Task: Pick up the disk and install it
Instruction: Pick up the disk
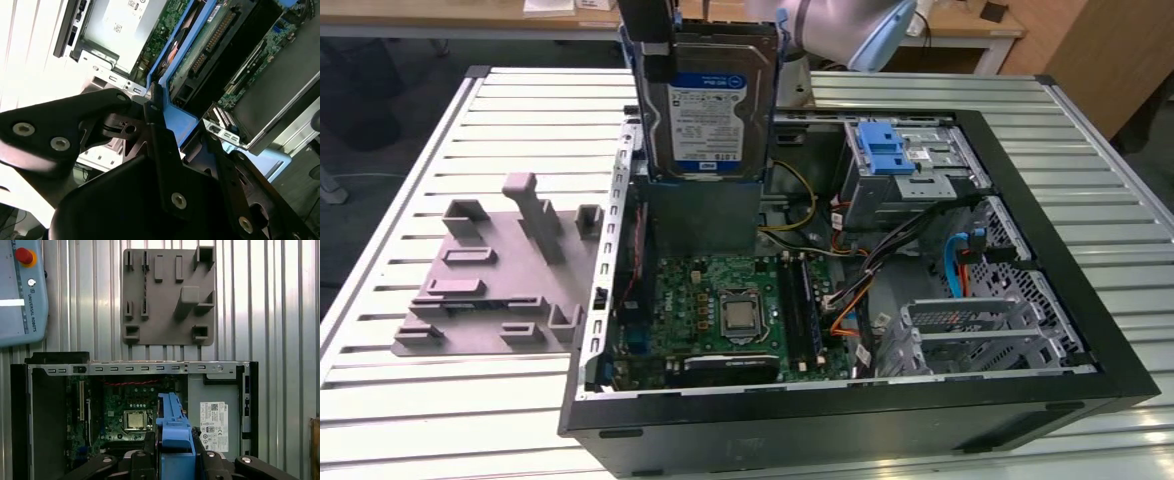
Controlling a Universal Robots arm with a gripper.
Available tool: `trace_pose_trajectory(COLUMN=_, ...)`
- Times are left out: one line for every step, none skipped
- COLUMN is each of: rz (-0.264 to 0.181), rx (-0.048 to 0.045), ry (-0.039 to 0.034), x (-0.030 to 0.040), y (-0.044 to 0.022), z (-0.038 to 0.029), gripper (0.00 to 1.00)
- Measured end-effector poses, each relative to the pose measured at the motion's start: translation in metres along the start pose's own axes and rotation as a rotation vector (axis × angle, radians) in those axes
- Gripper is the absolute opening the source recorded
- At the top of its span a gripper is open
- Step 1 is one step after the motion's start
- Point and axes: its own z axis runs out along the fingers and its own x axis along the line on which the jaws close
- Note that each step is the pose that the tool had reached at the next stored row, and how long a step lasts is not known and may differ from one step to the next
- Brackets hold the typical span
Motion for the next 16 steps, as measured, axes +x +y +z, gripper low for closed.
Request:
trace_pose_trajectory(rz=0.000, rx=-0.0001, ry=0.0001, x=0.0001, y=-0.0013, z=-0.0001, gripper=0.36)
trace_pose_trajectory(rz=0.000, rx=0.0000, ry=0.0000, x=0.0003, y=-0.0025, z=0.0000, gripper=0.36)
trace_pose_trajectory(rz=0.000, rx=0.0000, ry=0.0000, x=0.0006, y=-0.0035, z=0.0000, gripper=0.36)
trace_pose_trajectory(rz=0.000, rx=0.0000, ry=0.0000, x=0.0009, y=-0.0044, z=0.0000, gripper=0.36)
trace_pose_trajectory(rz=0.000, rx=0.0000, ry=0.0000, x=0.0013, y=-0.0049, z=0.0000, gripper=0.36)
trace_pose_trajectory(rz=0.000, rx=-0.0001, ry=0.0001, x=0.0019, y=-0.0052, z=0.0000, gripper=0.36)
trace_pose_trajectory(rz=0.000, rx=0.0000, ry=0.0001, x=0.0025, y=-0.0054, z=0.0000, gripper=0.36)
trace_pose_trajectory(rz=0.000, rx=0.0000, ry=0.0000, x=0.0033, y=-0.0056, z=0.0000, gripper=0.36)
trace_pose_trajectory(rz=0.000, rx=0.0000, ry=0.0000, x=0.0042, y=-0.0058, z=0.0001, gripper=0.36)
trace_pose_trajectory(rz=0.000, rx=0.0000, ry=0.0000, x=0.0055, y=-0.0061, z=0.0001, gripper=0.36)
trace_pose_trajectory(rz=0.000, rx=0.0000, ry=0.0000, x=0.0070, y=-0.0065, z=0.0000, gripper=0.36)
trace_pose_trajectory(rz=0.000, rx=0.0000, ry=0.0000, x=0.0086, y=-0.0068, z=0.0001, gripper=0.36)
trace_pose_trajectory(rz=0.000, rx=0.0000, ry=0.0001, x=0.0102, y=-0.0074, z=0.0000, gripper=0.36)
trace_pose_trajectory(rz=0.000, rx=0.0000, ry=0.0001, x=0.0118, y=-0.0083, z=0.0000, gripper=0.36)
trace_pose_trajectory(rz=0.000, rx=0.0000, ry=0.0000, x=0.0132, y=-0.0096, z=0.0000, gripper=0.36)
trace_pose_trajectory(rz=0.000, rx=-0.0001, ry=0.0001, x=0.0144, y=-0.0110, z=0.0000, gripper=0.36)
